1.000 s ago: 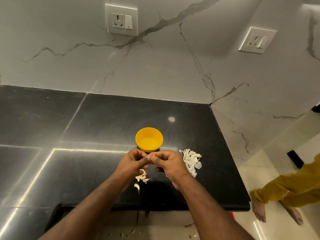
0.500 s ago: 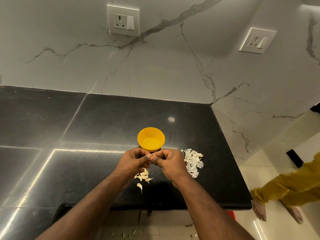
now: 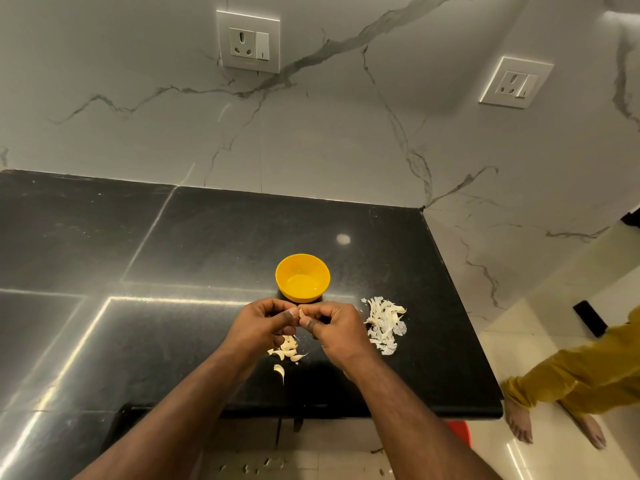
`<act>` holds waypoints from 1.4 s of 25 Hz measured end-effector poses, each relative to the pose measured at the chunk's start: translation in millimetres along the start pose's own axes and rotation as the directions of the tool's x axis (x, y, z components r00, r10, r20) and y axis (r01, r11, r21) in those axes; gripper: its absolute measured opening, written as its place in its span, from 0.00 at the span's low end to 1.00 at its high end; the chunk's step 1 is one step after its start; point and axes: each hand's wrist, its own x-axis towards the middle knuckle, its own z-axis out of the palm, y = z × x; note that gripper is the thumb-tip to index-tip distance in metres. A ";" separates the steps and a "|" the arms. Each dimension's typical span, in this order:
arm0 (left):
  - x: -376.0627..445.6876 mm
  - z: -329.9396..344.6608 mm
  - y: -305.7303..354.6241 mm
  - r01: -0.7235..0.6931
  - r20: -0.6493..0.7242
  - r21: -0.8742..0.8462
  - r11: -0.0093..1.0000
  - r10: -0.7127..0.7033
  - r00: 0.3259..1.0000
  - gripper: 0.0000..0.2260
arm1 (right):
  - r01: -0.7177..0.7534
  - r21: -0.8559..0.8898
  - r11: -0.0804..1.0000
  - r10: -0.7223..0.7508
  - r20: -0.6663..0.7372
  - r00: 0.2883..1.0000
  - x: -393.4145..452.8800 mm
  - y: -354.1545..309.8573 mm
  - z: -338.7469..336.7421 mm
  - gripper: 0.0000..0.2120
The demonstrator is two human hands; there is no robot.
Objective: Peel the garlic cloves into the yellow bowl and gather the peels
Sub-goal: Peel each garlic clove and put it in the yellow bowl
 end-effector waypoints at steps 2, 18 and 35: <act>-1.6 -0.8 -0.4 0.005 0.023 -0.016 1.000 -0.004 1.000 0.07 | -0.006 -0.020 1.000 0.005 -0.039 0.999 -0.1 0.1 -0.3 0.06; 0.0 -0.7 0.5 -0.057 0.056 0.051 0.997 0.055 0.997 0.03 | -0.099 -0.142 0.985 0.103 0.018 0.995 0.8 -8.0 -1.4 0.05; -6.0 2.4 0.6 -0.080 0.006 0.066 0.995 0.079 0.997 0.05 | -0.234 0.214 0.948 0.240 -0.003 0.971 3.1 -15.8 -4.7 0.03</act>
